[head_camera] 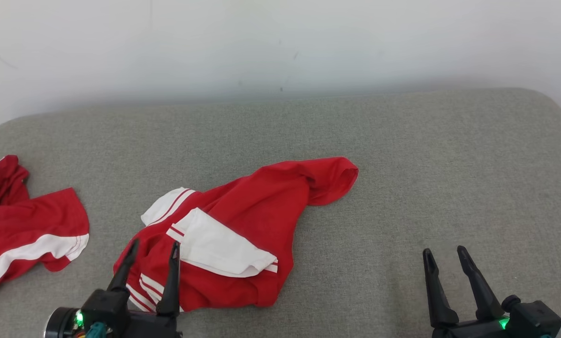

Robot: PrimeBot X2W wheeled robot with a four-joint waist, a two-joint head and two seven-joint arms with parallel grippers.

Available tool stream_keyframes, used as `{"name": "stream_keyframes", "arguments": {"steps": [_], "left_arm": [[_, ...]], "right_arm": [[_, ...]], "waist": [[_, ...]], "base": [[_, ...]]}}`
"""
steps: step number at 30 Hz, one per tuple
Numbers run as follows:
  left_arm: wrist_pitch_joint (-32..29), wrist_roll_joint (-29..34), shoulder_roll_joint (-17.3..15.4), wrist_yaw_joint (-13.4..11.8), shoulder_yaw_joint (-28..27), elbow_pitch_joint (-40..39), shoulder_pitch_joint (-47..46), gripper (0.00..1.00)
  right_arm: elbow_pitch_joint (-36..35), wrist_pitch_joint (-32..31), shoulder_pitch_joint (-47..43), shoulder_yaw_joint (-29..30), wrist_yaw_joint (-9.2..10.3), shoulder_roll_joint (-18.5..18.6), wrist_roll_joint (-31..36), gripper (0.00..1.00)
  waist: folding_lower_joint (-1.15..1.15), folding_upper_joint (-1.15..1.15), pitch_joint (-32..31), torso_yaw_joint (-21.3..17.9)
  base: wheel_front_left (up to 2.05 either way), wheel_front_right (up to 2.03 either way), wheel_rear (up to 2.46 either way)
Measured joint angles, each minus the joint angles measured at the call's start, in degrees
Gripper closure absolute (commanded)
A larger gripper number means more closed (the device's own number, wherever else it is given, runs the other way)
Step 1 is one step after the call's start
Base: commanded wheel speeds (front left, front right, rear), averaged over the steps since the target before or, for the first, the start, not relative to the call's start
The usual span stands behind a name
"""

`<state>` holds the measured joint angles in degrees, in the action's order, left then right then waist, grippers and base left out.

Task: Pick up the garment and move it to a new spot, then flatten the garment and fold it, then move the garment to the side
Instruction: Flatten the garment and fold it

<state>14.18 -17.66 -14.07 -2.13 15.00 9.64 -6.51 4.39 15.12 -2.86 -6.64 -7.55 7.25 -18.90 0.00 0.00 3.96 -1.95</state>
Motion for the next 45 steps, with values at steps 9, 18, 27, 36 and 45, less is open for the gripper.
{"name": "stream_keyframes", "arguments": {"steps": [9, 18, 27, 36, 45], "left_arm": [[-4.79, -0.89, -0.02, 1.59, 1.52, 5.05, -3.77, 0.0], [-6.88, -2.55, -0.22, 1.71, 1.44, 11.91, -5.67, 0.0], [-7.1, -3.82, 0.02, 2.76, 1.25, 17.39, -8.0, 1.0], [-4.74, -4.12, 2.11, 3.64, 3.05, 13.58, -8.57, 1.0], [-6.49, -5.23, 0.08, 1.18, 1.57, -1.86, -3.56, 1.0]], "right_arm": [[0.82, 0.0, 0.7, -0.59, 0.0, -0.02, -0.53, 0.0], [0.91, 0.0, 1.14, -0.41, 0.0, -0.1, -0.75, 0.0], [1.01, 0.0, 1.33, -0.31, 0.0, -0.11, -0.75, 0.0], [1.43, 0.0, 0.16, 0.6, 0.0, -0.27, -0.74, 0.0], [1.31, 0.0, -1.48, 1.12, 0.0, -0.94, -0.74, 0.0]], "waist": [[0.0, 0.0, 0.81, -2.68], [0.0, 0.0, 2.59, -5.8], [0.01, 0.0, 3.14, -6.5], [0.0, 0.0, 1.62, -4.22], [0.0, 0.0, -0.89, 1.04]], "base": [[0.0, 0.0, 0.0], [0.0, 0.0, 0.0], [0.0, 0.0, 0.0], [0.0, 0.0, 0.0], [0.0, 0.0, 0.0]]}}
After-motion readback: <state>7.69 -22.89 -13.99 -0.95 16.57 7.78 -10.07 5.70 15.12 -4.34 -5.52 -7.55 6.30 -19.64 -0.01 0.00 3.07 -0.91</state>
